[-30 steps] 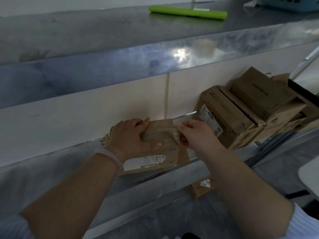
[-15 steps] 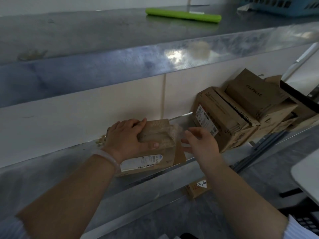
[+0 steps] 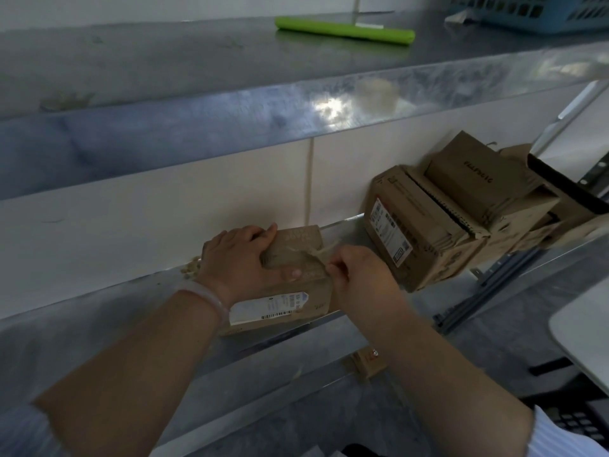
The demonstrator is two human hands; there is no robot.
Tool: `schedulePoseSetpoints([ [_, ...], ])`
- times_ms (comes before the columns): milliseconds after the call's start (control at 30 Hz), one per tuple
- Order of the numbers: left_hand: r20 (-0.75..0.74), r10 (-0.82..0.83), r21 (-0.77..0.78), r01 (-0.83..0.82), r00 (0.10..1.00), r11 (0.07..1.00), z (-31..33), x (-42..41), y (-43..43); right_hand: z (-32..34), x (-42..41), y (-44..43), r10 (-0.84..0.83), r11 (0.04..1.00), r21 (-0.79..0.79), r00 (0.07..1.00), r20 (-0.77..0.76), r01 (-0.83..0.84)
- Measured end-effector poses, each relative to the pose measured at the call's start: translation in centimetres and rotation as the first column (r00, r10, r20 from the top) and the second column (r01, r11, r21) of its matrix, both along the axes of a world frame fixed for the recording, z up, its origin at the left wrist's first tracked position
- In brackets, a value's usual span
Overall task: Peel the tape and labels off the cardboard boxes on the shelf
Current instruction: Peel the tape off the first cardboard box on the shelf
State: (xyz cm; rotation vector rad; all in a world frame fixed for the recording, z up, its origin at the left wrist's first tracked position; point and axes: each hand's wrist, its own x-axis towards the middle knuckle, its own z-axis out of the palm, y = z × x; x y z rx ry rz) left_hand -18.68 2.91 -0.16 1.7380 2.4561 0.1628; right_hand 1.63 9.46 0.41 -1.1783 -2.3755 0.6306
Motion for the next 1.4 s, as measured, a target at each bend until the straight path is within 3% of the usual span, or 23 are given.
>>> schedulePoseSetpoints([
  [133,0.001,0.000,-0.008,0.000,1.000,1.000,0.2,0.1,-0.1,0.5,-0.1,0.0,-0.007,0.999,-0.044,1.000,0.030,0.008],
  [300,0.013,0.011,-0.027,-0.011,1.000,1.000,0.4,0.1,0.0,1.8,-0.5,0.1,-0.044,0.967,-0.251,0.998,-0.043,0.032],
  [400,0.012,0.006,-0.029,-0.006,1.000,1.000,0.2,0.0,0.1,2.0,-0.7,0.7,-0.157,0.864,-0.502,0.969,-0.191,0.041],
  [600,-0.029,-0.012,-0.040,0.010,1.000,0.999,0.2,0.1,0.1,3.0,-1.6,1.2,-0.260,0.650,-0.754,0.903,-0.343,-0.099],
  [667,-0.049,-0.027,-0.032,0.025,0.998,0.999,0.1,0.0,0.1,3.5,-2.3,1.7,-0.257,0.671,-0.735,0.902,-0.346,-0.091],
  [767,-0.006,-0.005,0.019,0.006,1.000,1.000,-0.2,-0.2,-0.2,3.9,-3.0,2.4,-0.190,0.799,-0.601,0.938,-0.289,-0.023],
  [900,0.069,-0.020,0.097,0.013,0.997,0.995,-0.2,-0.4,-0.5,3.0,-3.2,2.6,-0.154,0.860,-0.509,0.930,-0.334,-0.041],
  [1033,0.222,-0.053,0.252,-0.005,0.974,0.968,0.5,-0.3,-0.8,2.1,-2.8,2.5,-0.134,0.880,-0.469,0.912,-0.387,-0.070],
  [1167,0.144,-0.148,0.336,0.093,0.978,0.937,0.7,1.2,-1.1,2.0,-2.4,2.6,-0.094,0.885,-0.451,0.908,-0.409,-0.112],
  [1233,0.210,-0.248,0.426,0.140,0.946,0.894,0.7,2.0,-0.8,1.9,-2.4,2.8,-0.081,0.872,-0.470,0.906,-0.416,-0.138],
  [1300,0.333,-0.246,0.471,0.066,0.910,0.879,0.4,3.0,-0.2,1.8,-2.4,2.9,-0.057,0.851,-0.494,0.906,-0.420,-0.176],
  [1400,0.426,-0.097,0.481,-0.135,0.900,0.866,-0.3,3.9,0.6,1.6,-2.4,3.5,-0.014,0.839,-0.505,0.920,-0.391,-0.202],
])
